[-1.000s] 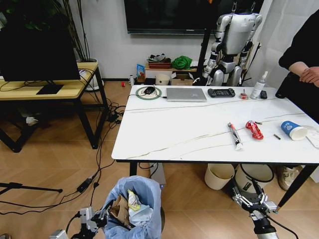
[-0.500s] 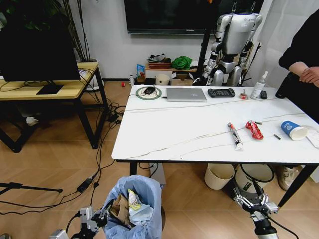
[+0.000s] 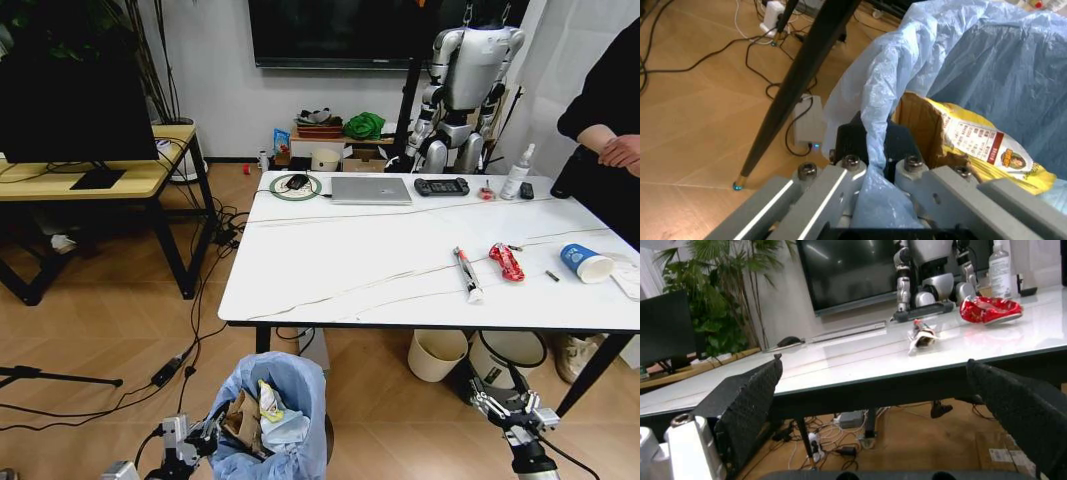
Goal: Pick up the trash bin and place the trash from the table into it.
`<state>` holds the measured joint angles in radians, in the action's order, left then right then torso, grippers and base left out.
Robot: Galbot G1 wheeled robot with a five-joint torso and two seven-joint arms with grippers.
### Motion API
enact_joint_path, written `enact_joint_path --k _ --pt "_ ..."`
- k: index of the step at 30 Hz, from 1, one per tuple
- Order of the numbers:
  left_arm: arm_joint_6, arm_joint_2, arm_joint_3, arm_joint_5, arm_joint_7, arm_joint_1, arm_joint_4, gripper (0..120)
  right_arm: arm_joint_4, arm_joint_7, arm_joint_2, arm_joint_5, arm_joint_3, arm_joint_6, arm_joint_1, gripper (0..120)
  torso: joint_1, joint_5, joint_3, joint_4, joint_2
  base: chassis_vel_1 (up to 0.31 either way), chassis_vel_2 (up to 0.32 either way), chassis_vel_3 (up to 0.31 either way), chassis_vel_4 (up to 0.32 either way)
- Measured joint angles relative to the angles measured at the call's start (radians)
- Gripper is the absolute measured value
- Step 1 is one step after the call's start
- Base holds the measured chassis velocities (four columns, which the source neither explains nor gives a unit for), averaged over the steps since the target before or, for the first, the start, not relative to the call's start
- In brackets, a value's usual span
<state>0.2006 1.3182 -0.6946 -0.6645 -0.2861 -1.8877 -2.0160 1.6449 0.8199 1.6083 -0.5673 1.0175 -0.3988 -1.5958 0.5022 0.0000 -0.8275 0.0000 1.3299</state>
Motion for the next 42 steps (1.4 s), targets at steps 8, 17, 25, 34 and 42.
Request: enact_joint_path --k 8,17,25,34,42 --pt "0.0 0.001 0.002 0.001 0.001 0.001 0.0 0 -0.001 0.002 0.0 -0.003 0.001 0.0 0.0 100 0.0 0.0 0.0 0.0 0.0 -0.053 -0.056 0.055 0.06" --pt "0.0 0.002 0.001 0.002 0.001 -0.001 -0.002 0 -0.001 0.005 0.0 -0.007 0.003 0.001 -0.001 100 0.0 -0.0001 0.0 0.0 0.0 -0.058 -0.063 0.051 0.061" --pt "0.0 0.004 0.004 0.007 0.002 -0.005 -0.008 0 0.0 0.006 0.0 -0.012 0.004 0.001 -0.002 100 0.0 0.0 0.0 0.0001 0.0 -0.094 -0.093 0.101 0.092" --pt "0.001 0.008 0.006 0.012 0.002 -0.007 -0.011 0 0.0 0.01 0.0 -0.016 0.006 0.001 -0.005 100 0.0 -0.0002 0.0 0.0 0.0 -0.094 -0.091 0.098 0.104" --pt "0.001 0.013 0.008 0.016 0.002 -0.007 -0.011 0 0.0 0.013 0.0 -0.017 0.007 0.001 -0.006 100 0.0 0.0 0.0 0.0001 0.0 -0.093 -0.088 0.092 0.107"
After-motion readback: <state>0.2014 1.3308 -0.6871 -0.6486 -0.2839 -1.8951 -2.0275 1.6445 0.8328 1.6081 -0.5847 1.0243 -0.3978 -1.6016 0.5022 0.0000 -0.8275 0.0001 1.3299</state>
